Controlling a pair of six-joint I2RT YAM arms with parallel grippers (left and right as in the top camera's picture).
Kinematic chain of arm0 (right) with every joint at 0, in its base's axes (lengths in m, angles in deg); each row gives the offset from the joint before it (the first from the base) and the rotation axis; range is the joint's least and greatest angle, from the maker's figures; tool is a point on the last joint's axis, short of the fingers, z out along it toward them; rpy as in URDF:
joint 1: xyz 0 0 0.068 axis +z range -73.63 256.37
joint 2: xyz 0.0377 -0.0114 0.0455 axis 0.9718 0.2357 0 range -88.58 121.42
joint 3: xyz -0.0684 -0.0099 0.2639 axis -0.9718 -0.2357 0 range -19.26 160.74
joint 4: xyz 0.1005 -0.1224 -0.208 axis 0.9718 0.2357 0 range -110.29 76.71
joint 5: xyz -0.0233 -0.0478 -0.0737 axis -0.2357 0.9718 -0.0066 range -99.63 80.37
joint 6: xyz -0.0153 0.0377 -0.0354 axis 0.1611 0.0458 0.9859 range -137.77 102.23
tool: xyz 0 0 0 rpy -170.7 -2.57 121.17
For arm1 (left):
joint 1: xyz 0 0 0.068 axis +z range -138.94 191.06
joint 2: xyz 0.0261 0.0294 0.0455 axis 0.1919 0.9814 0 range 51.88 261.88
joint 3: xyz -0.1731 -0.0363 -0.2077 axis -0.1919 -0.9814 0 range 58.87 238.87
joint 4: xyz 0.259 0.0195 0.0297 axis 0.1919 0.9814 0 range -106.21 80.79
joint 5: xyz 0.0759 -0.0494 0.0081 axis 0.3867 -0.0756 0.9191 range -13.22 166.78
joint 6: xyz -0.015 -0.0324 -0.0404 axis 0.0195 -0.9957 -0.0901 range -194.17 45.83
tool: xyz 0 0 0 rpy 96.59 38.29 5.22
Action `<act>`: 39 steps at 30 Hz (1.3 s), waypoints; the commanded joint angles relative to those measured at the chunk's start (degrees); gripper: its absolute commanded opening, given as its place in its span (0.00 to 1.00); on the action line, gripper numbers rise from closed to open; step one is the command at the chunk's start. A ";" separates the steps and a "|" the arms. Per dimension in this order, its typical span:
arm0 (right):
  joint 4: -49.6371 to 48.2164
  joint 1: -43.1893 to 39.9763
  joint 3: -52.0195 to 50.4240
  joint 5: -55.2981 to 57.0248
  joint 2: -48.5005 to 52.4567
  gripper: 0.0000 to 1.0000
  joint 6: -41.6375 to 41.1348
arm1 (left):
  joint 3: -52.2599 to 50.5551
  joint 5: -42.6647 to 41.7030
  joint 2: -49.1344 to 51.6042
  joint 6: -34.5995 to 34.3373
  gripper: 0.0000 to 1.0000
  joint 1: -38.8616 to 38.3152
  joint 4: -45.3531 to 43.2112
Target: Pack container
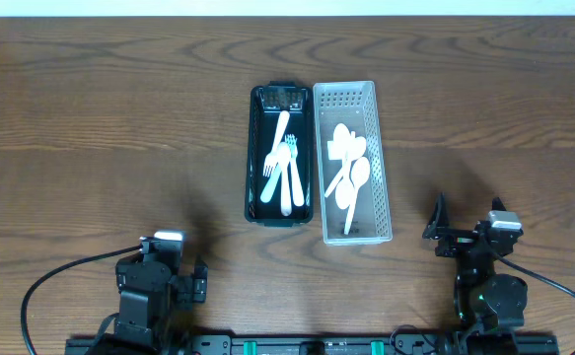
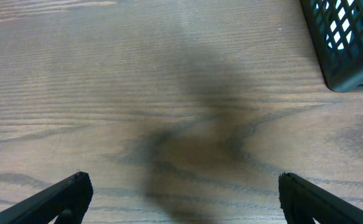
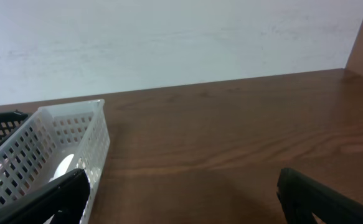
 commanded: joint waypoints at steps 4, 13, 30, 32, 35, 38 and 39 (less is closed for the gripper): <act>0.22 -0.33 -0.13 0.42 -0.50 0.99 -0.87 | -0.07 0.28 -0.37 -0.70 0.98 -0.09 0.26; 0.22 -0.33 -0.13 0.42 -0.50 0.99 -0.87 | -3.10 0.31 -9.68 0.48 0.98 6.62 -21.31; 0.24 -0.33 -0.13 0.42 -0.50 0.99 -0.87 | -21.53 -10.36 -10.97 -0.87 0.98 9.01 -49.86; 0.24 -0.33 -0.13 0.42 -0.50 0.99 -0.87 | -21.53 -10.34 -10.95 -3.28 0.98 9.73 -46.82; 0.24 -0.33 -0.13 0.42 -0.50 0.99 -0.87 | -21.53 -10.34 -10.97 -5.46 0.98 9.86 -47.08; 0.24 -0.33 -0.13 0.42 -0.50 0.99 -0.87 | -21.53 -10.32 -10.91 -5.44 0.98 9.86 -47.10; 0.24 -0.33 -0.13 0.42 -0.50 0.99 -0.87 | -21.53 -10.32 -10.82 -5.44 0.98 9.86 -47.10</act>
